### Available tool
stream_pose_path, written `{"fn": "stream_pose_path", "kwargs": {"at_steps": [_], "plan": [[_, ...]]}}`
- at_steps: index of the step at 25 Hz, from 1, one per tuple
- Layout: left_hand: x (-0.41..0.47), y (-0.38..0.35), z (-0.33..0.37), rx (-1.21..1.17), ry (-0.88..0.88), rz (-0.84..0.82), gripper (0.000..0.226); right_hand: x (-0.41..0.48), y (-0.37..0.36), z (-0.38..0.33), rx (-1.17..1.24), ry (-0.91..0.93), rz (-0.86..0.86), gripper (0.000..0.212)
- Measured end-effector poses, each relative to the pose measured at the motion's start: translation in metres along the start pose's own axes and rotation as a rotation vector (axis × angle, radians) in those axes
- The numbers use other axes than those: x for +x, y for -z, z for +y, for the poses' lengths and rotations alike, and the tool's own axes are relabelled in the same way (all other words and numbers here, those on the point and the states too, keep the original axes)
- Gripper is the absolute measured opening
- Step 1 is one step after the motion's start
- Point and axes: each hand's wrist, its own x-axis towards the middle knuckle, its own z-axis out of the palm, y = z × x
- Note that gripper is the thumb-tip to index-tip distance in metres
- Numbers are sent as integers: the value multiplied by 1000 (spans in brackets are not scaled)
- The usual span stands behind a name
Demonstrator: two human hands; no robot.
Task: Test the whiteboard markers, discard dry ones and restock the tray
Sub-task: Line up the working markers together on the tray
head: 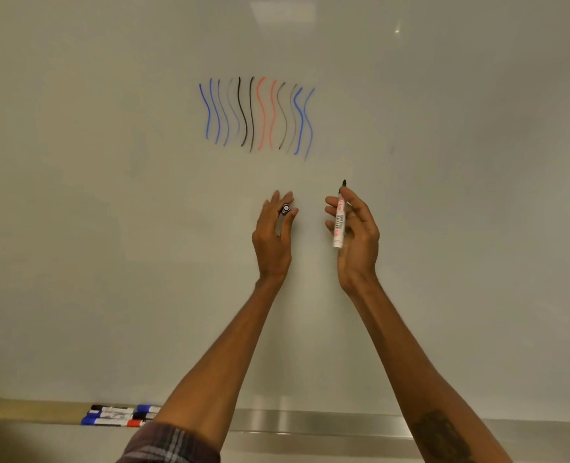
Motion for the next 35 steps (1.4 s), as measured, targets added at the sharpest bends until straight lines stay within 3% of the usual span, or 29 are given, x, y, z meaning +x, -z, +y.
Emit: {"fn": "stream_pose_path", "kwargs": {"at_steps": [6, 14, 18, 23, 31, 35], "plan": [[43, -6, 0, 177, -345, -9, 37, 9, -3, -5, -31, 62, -45, 32], [63, -17, -32, 299, -502, -64, 31, 40, -23, -10, -197, 241, 4, 36], [63, -19, -40, 333, -550, -48, 32, 58, -45, -17, -284, 376, 61, 23], [64, -18, -41, 319, -534, -62, 30, 81, -62, -24, -436, 587, 162, 28], [63, -19, -40, 321, -534, -59, 24, 110, -73, -37, -632, 800, 87, 29], [63, -18, -39, 316, -526, -67, 22, 90, -49, -14, -754, 798, 86, 30]]}}
